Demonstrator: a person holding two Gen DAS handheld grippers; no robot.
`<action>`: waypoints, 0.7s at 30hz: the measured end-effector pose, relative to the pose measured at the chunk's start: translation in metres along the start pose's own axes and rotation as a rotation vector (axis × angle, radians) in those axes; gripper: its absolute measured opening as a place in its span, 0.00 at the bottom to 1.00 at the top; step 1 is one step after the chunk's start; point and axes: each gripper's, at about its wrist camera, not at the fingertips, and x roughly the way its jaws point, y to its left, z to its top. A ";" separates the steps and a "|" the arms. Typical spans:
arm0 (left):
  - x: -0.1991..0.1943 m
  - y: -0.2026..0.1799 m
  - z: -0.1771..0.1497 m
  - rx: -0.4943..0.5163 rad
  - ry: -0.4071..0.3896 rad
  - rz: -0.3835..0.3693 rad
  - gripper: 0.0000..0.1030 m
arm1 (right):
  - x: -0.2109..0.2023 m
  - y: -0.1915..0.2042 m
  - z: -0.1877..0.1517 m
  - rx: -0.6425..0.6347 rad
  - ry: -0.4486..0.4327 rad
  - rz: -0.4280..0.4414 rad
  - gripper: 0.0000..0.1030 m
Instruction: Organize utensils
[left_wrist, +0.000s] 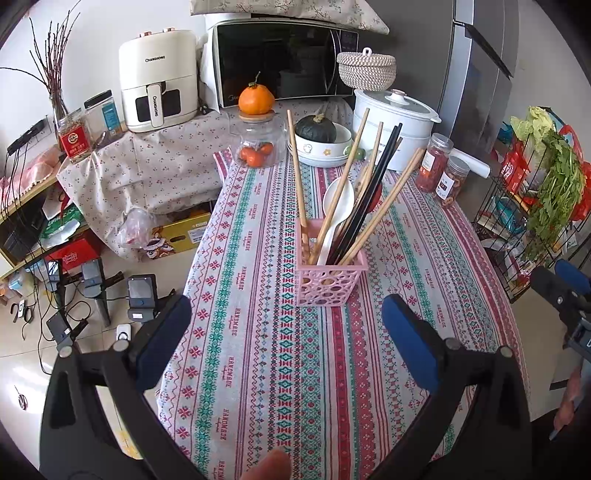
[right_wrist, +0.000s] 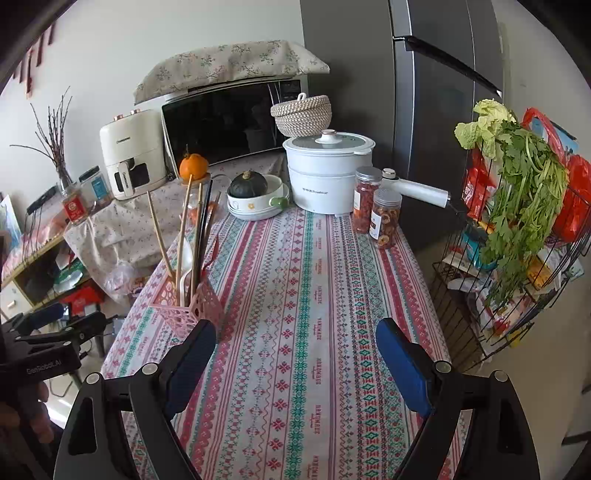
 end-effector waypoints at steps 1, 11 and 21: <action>0.000 0.000 0.000 0.000 -0.003 0.002 0.99 | 0.000 0.000 0.000 -0.001 0.001 0.001 0.87; -0.006 -0.002 -0.002 -0.001 -0.028 0.003 0.99 | 0.004 0.002 -0.001 0.000 -0.001 -0.009 0.87; -0.007 -0.006 -0.005 0.016 -0.034 0.010 0.99 | 0.007 0.001 -0.003 -0.004 0.006 -0.021 0.87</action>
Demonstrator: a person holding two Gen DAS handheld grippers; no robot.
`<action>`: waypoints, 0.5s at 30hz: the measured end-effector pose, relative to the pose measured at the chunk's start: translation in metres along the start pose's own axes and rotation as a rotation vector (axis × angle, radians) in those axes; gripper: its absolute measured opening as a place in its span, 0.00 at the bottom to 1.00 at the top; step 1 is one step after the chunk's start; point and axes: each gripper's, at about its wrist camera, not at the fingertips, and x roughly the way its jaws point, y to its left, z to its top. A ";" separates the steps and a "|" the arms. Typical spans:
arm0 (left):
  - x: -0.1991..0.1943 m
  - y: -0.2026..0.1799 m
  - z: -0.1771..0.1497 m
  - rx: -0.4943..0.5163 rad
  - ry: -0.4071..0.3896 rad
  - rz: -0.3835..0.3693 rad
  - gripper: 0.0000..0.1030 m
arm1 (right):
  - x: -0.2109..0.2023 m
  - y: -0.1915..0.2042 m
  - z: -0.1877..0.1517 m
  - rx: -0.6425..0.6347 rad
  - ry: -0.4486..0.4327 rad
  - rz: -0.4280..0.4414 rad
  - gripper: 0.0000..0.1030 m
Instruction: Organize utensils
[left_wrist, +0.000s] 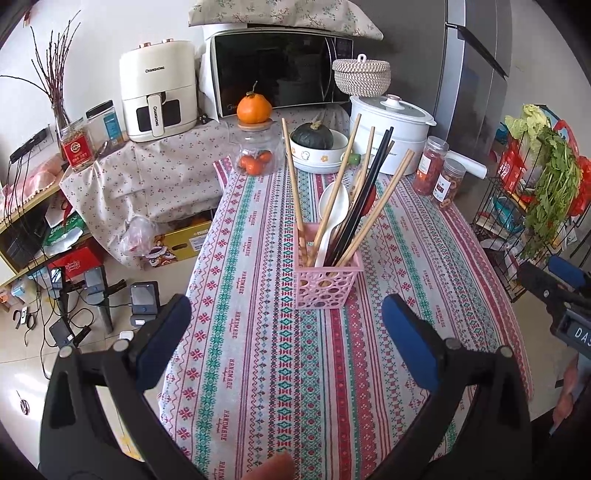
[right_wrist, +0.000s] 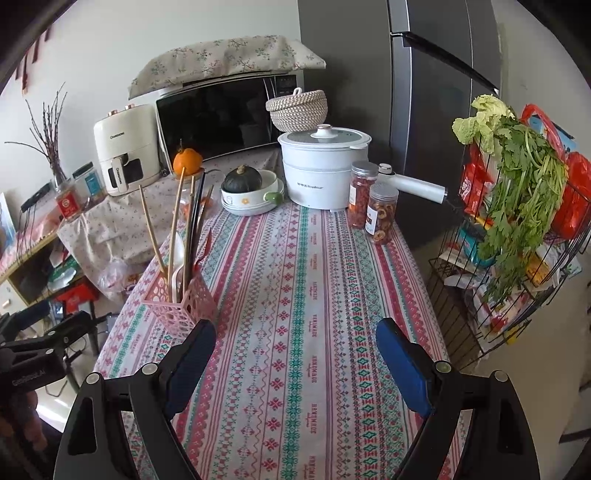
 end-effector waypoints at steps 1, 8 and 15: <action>0.000 0.000 0.000 0.002 -0.001 0.001 0.99 | 0.000 0.000 0.000 0.000 0.000 0.000 0.87; 0.000 0.000 -0.002 0.008 -0.003 0.012 0.99 | 0.005 -0.001 -0.002 -0.009 0.014 0.000 0.87; 0.000 -0.001 -0.003 0.018 -0.001 0.011 0.99 | 0.009 0.003 -0.003 -0.019 0.024 0.000 0.87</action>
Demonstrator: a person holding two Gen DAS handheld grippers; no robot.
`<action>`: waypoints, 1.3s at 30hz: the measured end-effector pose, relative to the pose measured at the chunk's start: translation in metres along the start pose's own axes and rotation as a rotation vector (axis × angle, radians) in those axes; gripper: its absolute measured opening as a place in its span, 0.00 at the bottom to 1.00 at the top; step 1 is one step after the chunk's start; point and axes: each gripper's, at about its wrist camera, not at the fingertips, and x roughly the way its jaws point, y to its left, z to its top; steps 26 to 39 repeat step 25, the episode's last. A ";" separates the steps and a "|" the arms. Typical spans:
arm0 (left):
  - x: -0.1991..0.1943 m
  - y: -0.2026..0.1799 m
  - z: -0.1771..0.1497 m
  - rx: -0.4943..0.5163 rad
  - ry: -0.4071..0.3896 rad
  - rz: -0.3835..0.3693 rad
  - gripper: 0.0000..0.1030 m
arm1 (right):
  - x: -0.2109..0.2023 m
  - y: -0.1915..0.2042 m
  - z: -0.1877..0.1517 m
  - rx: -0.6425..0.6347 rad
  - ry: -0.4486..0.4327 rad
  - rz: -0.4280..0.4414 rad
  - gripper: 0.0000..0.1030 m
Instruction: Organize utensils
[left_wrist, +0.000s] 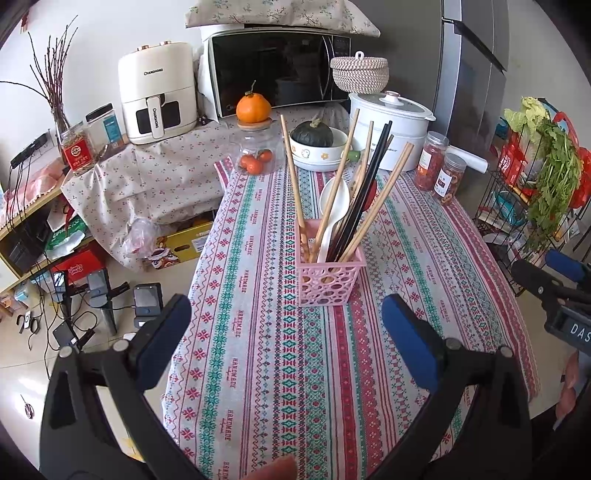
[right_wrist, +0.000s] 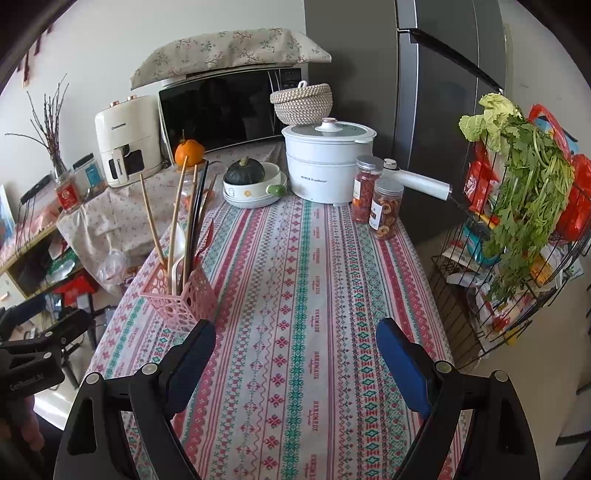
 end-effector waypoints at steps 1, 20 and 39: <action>0.000 0.000 0.000 0.000 0.000 0.001 0.99 | 0.000 0.000 0.000 0.000 0.001 -0.001 0.87; 0.000 -0.001 -0.002 0.004 0.006 -0.009 0.99 | 0.003 -0.001 -0.002 -0.002 0.004 -0.010 0.87; 0.001 -0.001 -0.003 0.000 0.013 -0.025 0.99 | 0.004 -0.001 -0.003 -0.001 0.008 -0.010 0.87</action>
